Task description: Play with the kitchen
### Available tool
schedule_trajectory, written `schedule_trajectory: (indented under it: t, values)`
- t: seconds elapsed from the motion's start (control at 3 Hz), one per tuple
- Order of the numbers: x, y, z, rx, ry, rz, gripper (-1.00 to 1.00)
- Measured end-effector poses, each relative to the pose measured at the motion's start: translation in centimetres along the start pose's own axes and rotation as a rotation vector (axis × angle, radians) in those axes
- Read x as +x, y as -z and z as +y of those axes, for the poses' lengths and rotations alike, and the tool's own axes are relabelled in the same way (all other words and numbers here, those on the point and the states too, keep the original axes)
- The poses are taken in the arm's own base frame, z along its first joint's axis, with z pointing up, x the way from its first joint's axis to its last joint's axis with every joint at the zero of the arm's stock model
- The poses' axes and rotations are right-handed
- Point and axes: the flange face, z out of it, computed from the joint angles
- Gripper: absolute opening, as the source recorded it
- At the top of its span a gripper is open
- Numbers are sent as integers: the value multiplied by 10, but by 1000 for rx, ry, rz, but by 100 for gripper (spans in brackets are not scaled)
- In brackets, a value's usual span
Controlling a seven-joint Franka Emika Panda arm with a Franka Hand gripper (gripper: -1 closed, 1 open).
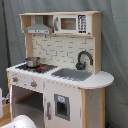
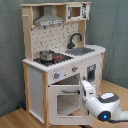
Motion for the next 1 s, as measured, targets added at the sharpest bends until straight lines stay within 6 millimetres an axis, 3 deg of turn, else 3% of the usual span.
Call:
schedule_trajectory:
  t: [0.33, 1.0]
  values:
    - [6, 13, -8, -25, -3, -16, -100]
    - [12, 14, -10, -78, -9, -51, -100]
